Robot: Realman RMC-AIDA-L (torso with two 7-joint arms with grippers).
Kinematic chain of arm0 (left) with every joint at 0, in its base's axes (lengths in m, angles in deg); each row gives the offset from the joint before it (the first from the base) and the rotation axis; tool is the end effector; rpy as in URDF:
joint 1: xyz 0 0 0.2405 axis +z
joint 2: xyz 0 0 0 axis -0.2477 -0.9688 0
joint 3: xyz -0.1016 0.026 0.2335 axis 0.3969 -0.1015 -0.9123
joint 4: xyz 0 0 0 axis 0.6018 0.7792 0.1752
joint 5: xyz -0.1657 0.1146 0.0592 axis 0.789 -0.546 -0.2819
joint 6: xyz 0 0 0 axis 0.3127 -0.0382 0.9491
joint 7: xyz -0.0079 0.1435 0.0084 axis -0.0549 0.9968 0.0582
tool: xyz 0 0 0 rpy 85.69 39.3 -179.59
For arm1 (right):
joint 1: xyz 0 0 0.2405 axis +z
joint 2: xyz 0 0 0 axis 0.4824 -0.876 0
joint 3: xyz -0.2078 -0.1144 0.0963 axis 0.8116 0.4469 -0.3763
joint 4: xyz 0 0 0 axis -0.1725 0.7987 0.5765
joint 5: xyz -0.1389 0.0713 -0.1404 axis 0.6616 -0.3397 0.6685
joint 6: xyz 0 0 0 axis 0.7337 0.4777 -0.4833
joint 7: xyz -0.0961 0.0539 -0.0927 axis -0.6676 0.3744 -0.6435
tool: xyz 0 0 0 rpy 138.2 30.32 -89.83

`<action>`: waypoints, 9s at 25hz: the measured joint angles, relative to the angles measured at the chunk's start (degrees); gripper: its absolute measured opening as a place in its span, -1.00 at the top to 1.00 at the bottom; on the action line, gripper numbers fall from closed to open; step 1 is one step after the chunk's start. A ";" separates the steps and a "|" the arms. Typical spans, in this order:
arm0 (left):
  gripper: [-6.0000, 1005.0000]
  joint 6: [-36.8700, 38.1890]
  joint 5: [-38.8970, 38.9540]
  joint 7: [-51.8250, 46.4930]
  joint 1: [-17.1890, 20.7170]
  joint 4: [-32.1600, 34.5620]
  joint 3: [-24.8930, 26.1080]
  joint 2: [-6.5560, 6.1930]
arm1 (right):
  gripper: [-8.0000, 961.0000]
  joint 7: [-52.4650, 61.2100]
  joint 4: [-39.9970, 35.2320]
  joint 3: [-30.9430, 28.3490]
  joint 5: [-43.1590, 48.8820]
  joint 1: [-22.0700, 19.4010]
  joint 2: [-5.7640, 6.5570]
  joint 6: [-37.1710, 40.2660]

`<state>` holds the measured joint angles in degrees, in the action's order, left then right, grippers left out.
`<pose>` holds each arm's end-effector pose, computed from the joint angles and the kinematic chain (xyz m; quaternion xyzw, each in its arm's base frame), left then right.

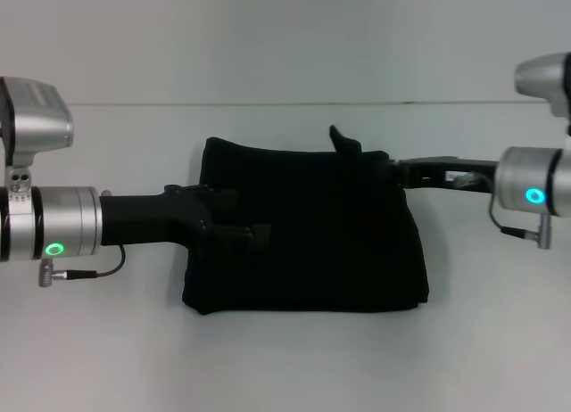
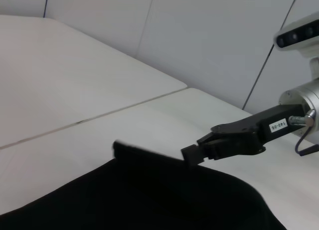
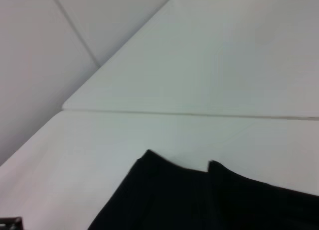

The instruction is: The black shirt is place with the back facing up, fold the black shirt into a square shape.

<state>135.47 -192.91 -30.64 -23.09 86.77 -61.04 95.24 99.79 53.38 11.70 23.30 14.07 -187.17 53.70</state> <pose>-0.2458 0.3645 -0.0093 -0.9302 -0.2711 -0.2068 0.1355 0.2309 0.4180 -0.0371 -0.8523 0.4339 0.1937 0.2189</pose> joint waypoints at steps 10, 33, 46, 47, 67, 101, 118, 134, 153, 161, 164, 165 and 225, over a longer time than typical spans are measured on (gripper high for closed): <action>-0.89 0.00 0.44 -0.06 -0.10 -0.08 0.06 0.05 | 0.99 -1.54 -0.22 -1.07 -2.31 -3.89 0.53 -0.36; -0.89 -3.33 1.80 -1.58 -0.38 -0.18 0.21 1.20 | 0.72 -1.89 -1.25 -3.59 -2.33 -7.27 1.48 0.04; -0.89 -24.66 3.26 -27.63 -5.77 -2.30 -1.79 1.31 | -0.21 2.89 -3.76 -8.72 -2.11 -7.13 8.12 12.51; -0.89 -27.03 3.22 -29.57 -6.31 -2.86 -2.60 1.17 | -0.23 3.05 -3.80 -8.55 -2.07 -6.87 8.32 12.66; -0.89 -51.67 2.93 -33.12 -9.26 -10.31 -16.29 2.32 | -0.29 2.58 -3.48 -7.93 1.79 -4.87 6.81 12.16; -0.46 -52.54 3.61 -30.30 -9.91 -10.09 -18.82 3.81 | -0.29 1.98 -3.04 -7.29 1.78 -5.29 5.95 9.94; 0.48 -53.15 4.72 -30.75 -9.70 -10.03 -18.33 3.57 | -0.27 2.13 -2.96 -7.10 6.34 -5.87 6.68 18.59; 0.90 -53.08 5.64 -30.82 -9.49 -10.01 -18.33 3.61 | -0.09 -1.01 -0.74 -5.11 14.78 -4.65 5.66 24.64; 0.88 -52.95 6.12 -30.82 -9.56 -10.02 -18.33 3.27 | 0.86 -1.36 -0.57 -3.51 17.43 -5.02 6.13 24.67; 0.88 -53.01 6.10 -30.82 -9.39 -10.03 -18.33 3.30 | 0.91 -1.93 -1.26 -4.04 17.32 -4.58 5.83 24.44; 0.87 -53.00 6.10 -30.82 -9.39 -10.06 -18.33 3.34 | 0.85 -1.75 -1.30 -4.29 17.14 -4.38 5.83 24.04; 0.87 -53.00 6.10 -30.82 -9.39 -10.06 -18.33 3.34 | 0.83 -1.58 -1.29 -4.29 17.14 -4.30 5.84 23.83; 0.83 -52.83 6.10 -30.80 -9.16 -10.05 -16.91 2.92 | 0.87 -1.98 -1.34 -5.14 17.26 -5.24 6.43 25.77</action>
<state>82.64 -186.81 -61.44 -32.24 76.72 -77.95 98.16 97.81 52.04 6.56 40.56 8.84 -180.74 79.47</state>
